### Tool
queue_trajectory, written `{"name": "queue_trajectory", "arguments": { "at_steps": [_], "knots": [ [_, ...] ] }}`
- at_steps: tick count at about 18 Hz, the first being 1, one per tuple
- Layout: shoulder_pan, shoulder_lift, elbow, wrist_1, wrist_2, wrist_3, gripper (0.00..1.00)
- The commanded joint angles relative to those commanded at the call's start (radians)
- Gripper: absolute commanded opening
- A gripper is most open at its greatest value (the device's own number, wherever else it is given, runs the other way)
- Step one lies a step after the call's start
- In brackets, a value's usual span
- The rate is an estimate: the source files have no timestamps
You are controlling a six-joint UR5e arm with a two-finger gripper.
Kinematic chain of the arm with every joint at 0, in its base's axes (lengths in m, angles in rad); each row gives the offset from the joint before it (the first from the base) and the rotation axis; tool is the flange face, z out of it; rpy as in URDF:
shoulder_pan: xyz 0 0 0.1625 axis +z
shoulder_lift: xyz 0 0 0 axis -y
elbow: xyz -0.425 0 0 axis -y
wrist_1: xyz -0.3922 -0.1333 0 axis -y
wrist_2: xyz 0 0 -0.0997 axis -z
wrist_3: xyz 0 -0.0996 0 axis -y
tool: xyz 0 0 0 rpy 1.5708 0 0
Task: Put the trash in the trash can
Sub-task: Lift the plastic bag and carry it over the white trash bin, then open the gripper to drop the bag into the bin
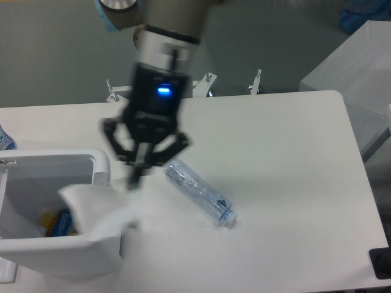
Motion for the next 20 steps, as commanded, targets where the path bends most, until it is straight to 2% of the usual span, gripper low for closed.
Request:
{"name": "queue_trajectory", "arguments": {
  "at_steps": [5, 7, 9, 11, 12, 15, 18, 20],
  "knots": [
    [-0.081, -0.002, -0.077, 0.002, 0.008, 0.032, 0.15],
    [-0.092, -0.005, -0.097, 0.003, 0.008, 0.041, 0.2],
    [-0.092, -0.012, -0.097, 0.003, 0.008, 0.043, 0.35],
    [-0.094, -0.014, -0.098, 0.003, 0.009, 0.049, 0.66],
    [-0.094, -0.014, -0.098, 0.003, 0.023, 0.057, 0.73],
    [-0.094, -0.014, -0.097, 0.002, 0.048, 0.057, 0.88],
    [-0.091, -0.031, -0.062, -0.003, 0.066, 0.042, 0.91],
    [-0.037, -0.032, -0.061, -0.005, 0.066, 0.019, 0.92]
  ]
}}
